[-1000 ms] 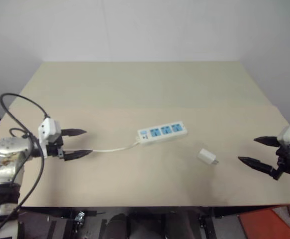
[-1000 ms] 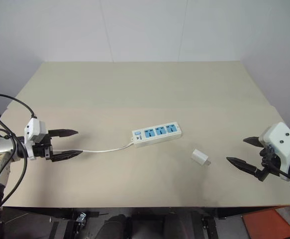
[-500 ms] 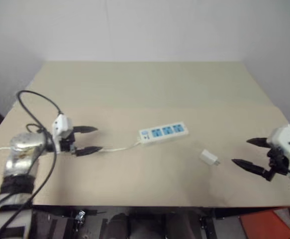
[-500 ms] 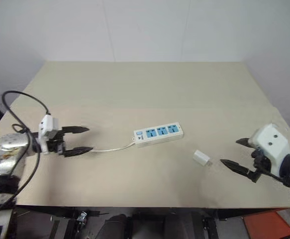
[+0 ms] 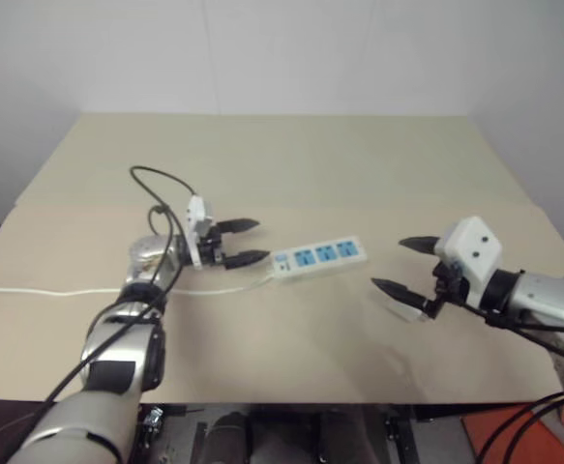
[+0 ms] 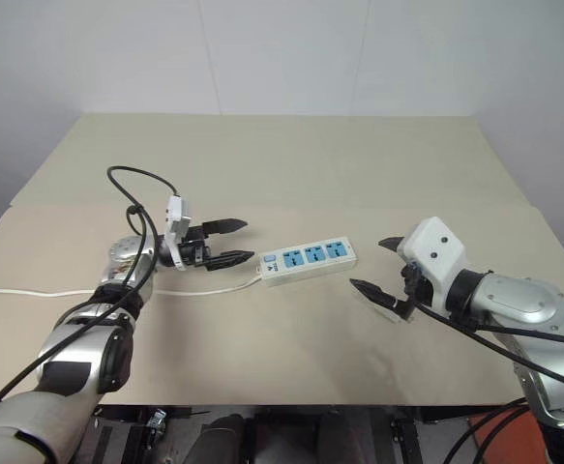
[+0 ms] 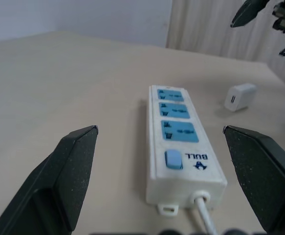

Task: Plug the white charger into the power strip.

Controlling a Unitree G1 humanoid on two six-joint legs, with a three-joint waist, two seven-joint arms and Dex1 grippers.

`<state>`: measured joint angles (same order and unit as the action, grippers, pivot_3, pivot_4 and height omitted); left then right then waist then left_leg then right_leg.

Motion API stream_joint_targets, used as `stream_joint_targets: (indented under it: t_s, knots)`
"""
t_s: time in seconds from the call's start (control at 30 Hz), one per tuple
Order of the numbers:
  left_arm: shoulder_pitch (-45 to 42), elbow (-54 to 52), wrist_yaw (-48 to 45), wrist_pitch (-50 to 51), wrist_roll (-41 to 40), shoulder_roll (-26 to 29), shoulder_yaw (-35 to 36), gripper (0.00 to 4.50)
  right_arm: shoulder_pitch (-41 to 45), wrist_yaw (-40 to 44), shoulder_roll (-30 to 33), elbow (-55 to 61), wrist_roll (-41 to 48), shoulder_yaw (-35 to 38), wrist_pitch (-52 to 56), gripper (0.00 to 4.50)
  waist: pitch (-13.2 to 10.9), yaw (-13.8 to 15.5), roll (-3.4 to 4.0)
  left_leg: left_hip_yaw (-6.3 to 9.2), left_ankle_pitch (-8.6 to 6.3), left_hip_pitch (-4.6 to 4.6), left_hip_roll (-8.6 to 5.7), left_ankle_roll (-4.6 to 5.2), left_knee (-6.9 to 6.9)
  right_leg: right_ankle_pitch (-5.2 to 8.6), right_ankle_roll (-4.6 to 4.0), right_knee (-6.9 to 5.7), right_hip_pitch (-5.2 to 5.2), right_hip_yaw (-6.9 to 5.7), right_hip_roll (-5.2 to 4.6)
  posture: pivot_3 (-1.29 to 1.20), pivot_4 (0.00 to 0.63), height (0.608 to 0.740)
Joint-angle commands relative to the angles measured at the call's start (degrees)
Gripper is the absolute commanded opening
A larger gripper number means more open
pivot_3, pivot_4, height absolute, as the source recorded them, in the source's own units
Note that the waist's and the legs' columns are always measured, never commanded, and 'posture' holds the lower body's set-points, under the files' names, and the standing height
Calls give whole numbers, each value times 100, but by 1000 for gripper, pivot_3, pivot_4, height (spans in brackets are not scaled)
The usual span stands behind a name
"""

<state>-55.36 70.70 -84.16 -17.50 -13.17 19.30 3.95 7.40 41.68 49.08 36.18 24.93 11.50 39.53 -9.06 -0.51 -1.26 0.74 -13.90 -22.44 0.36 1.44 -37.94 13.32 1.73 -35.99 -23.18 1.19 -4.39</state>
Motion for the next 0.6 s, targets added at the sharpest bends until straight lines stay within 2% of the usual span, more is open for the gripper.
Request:
stream_joint_targets:
  t_s: [0.03, 0.2, 0.6]
  knots:
    - [-195, 213, 81, -302, 355, -145, -101, 4486, -35, -233, -57, 377, 31, 31, 121, 4500, 0, 7, 0, 1, 0, 0, -1, 0, 0, 0, 0, 0, 1, 0, -1, 0, 150, 740]
    - [-190, 423, 559, -615, 844, -345, -217, 4486, -137, -433, -168, 631, 45, -34, 221, 4500, -1, 10, -1, 5, 0, 10, -2, 0, -5, 1, 1, -2, 2, 0, 0, 0, 150, 740]
    - [125, 490, 744, -880, 1141, -568, -157, 4486, -81, -691, -204, 654, -87, -250, 336, 4500, -1, -15, -1, 7, 0, 12, -2, 0, -6, 1, 1, -5, 3, 0, 1, 0, 150, 740]
